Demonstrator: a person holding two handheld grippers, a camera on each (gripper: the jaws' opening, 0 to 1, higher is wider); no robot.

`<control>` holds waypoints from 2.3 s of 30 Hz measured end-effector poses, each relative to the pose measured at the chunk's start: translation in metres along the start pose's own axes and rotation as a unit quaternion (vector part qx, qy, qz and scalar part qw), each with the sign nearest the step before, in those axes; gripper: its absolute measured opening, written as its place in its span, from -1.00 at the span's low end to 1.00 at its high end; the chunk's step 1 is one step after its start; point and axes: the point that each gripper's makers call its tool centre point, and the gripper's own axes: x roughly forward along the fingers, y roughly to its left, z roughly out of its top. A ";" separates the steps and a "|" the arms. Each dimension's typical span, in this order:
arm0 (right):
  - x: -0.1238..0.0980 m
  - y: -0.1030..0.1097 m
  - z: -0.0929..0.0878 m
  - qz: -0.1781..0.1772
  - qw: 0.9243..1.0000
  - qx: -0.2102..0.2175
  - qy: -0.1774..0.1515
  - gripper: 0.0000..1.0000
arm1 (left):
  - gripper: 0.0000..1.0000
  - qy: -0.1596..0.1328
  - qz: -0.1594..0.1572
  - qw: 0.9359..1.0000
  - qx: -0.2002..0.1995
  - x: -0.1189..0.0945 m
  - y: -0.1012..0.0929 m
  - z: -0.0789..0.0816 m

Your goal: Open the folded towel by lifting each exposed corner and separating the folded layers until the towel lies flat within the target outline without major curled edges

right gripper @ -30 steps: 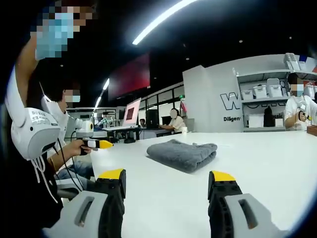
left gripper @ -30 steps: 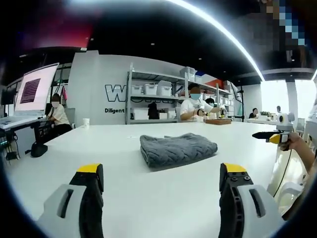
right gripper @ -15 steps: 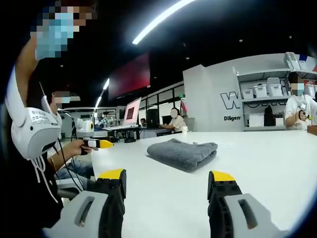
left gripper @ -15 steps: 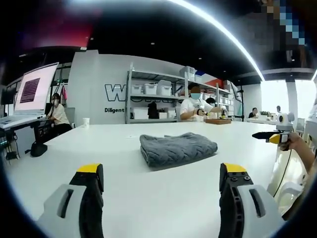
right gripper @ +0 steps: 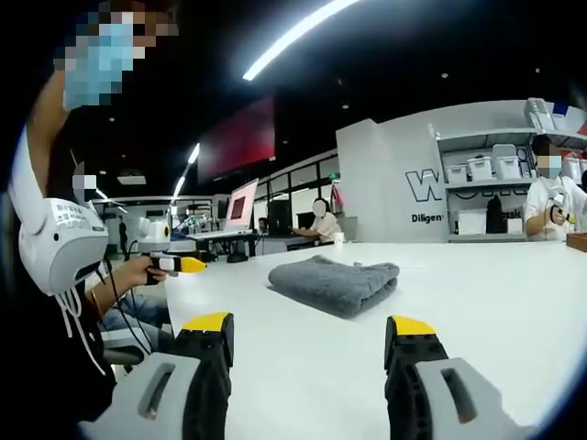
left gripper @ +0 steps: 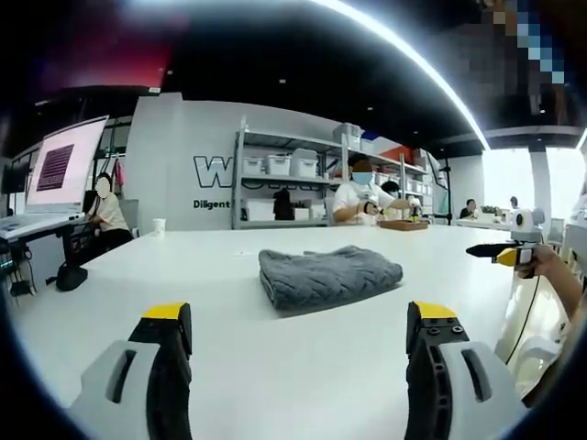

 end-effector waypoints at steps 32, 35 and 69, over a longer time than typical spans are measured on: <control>0.005 0.000 0.000 0.002 1.000 -0.003 0.004 0.27 | 0.90 0.003 -0.001 1.000 -0.003 0.000 0.003 -0.005; 0.005 0.000 -0.001 0.002 1.000 -0.004 0.005 0.27 | 0.90 0.000 -0.003 1.000 -0.005 0.001 0.002 -0.004; 0.015 -0.017 0.006 0.003 0.999 -0.038 0.030 0.28 | 0.88 0.006 -0.011 0.999 0.035 0.010 0.009 0.007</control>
